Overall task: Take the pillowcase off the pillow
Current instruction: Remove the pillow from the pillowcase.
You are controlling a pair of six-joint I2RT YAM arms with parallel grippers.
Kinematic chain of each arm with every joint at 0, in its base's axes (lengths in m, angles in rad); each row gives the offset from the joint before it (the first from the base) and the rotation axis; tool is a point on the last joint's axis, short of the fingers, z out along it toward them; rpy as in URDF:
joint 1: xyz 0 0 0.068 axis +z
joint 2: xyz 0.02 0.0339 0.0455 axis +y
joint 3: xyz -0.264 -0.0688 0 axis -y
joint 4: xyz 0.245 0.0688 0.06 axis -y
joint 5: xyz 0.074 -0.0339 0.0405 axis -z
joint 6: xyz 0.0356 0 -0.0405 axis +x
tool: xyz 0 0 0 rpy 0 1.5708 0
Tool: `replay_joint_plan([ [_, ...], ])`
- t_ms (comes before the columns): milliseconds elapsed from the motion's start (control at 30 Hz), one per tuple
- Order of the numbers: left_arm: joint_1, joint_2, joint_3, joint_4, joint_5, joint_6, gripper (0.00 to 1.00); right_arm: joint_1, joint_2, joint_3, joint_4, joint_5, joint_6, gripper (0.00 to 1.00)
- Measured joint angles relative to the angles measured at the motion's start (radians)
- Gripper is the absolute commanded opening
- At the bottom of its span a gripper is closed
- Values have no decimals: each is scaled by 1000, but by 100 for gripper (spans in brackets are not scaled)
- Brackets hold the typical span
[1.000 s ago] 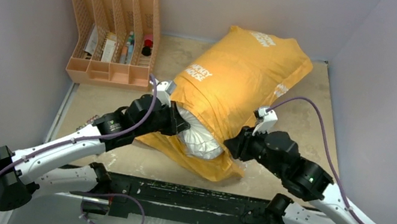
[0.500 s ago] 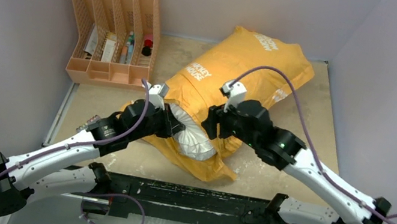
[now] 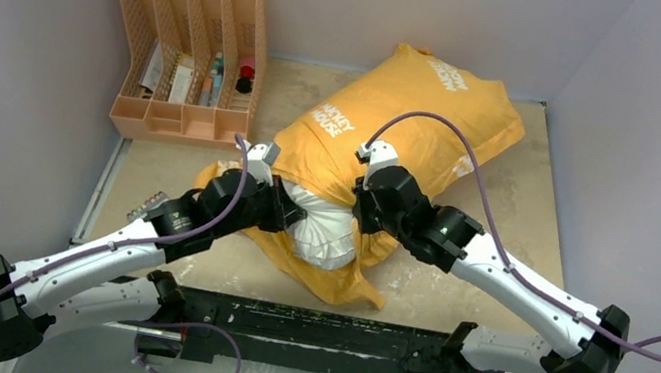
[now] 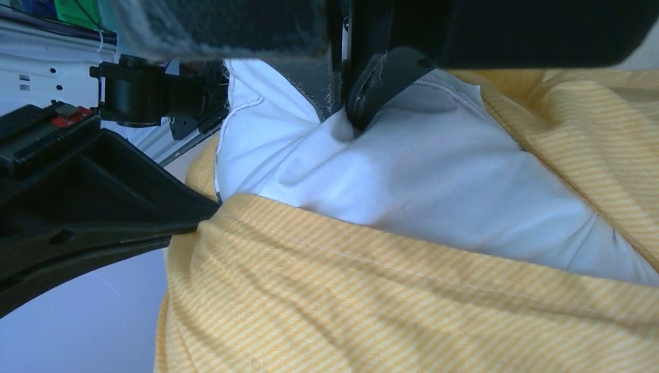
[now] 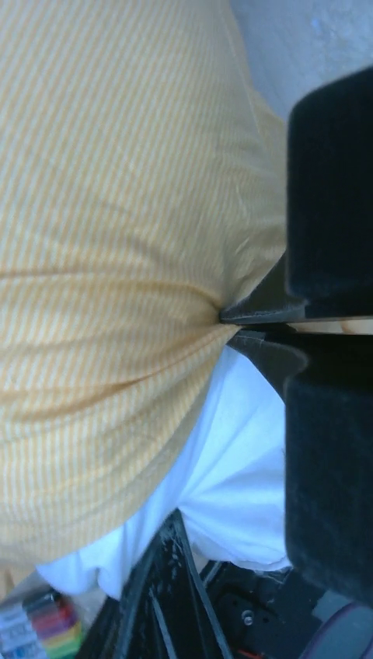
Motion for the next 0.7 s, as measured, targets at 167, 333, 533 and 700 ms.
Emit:
replay_joint_plan([
  [167, 0, -10, -24, 20, 30, 0, 0, -35, 51, -1, -39, 162, 68, 0],
  [333, 0, -133, -111, 32, 45, -27, 0, -281, 76, 18, -16, 130, 72, 0],
  [533, 1, -285, -135, -78, -2, -44, 0, -428, 94, 29, -16, -63, 64, 11],
  [700, 1, -198, -134, -69, -9, -46, 7, -295, -48, -55, 34, -227, 98, 56],
])
